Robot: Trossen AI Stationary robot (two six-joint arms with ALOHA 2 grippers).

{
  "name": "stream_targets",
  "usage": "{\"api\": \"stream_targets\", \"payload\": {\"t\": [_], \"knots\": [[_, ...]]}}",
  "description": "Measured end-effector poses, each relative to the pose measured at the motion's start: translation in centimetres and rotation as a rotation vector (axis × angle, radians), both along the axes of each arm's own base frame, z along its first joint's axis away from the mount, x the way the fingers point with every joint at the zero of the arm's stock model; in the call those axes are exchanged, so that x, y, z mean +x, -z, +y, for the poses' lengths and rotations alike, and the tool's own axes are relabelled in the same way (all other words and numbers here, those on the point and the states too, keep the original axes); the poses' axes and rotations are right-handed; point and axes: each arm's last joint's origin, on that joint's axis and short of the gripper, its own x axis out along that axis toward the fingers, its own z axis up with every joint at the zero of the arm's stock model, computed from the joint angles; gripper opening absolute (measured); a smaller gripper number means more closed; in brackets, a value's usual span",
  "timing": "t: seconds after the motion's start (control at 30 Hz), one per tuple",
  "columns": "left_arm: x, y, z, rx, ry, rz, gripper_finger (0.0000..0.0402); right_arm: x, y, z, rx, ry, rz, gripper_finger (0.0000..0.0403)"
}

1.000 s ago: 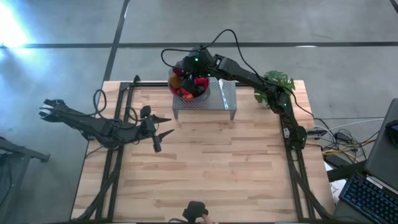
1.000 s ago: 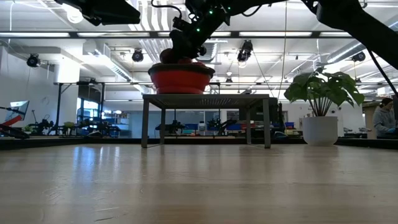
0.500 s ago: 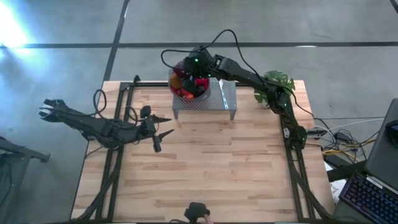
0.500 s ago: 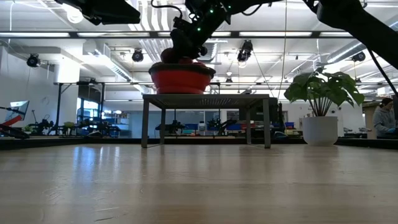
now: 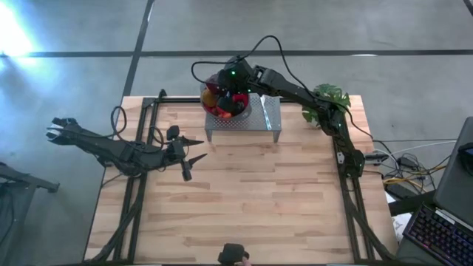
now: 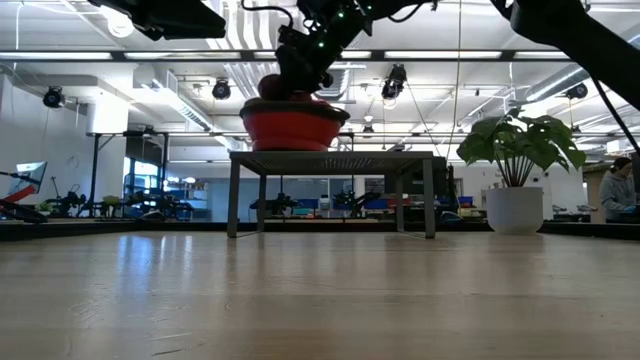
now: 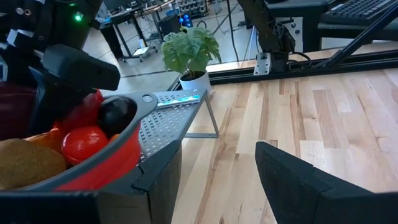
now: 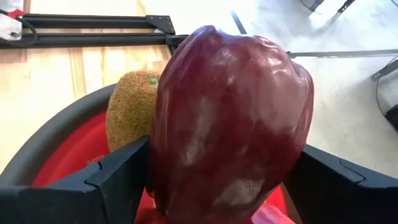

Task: Pick & Place Fruit
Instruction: Put the maroon apple into the red strainer bowl on the shelf

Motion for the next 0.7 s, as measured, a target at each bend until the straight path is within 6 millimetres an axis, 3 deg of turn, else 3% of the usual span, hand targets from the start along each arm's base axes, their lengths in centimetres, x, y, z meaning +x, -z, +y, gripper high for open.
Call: {"api": "stream_targets", "payload": {"t": [0.4,0.7], "knots": [[0.0,-0.1,0.0,-0.003,0.000,-0.016,0.0211,-0.8,-1.2,1.0,-0.005,-0.029,0.021,0.0344],[0.0,-0.1,0.0,-0.002,0.001,-0.015,0.0211,-0.9,-1.0,1.0,0.000,-0.029,0.039,0.0322]]}}
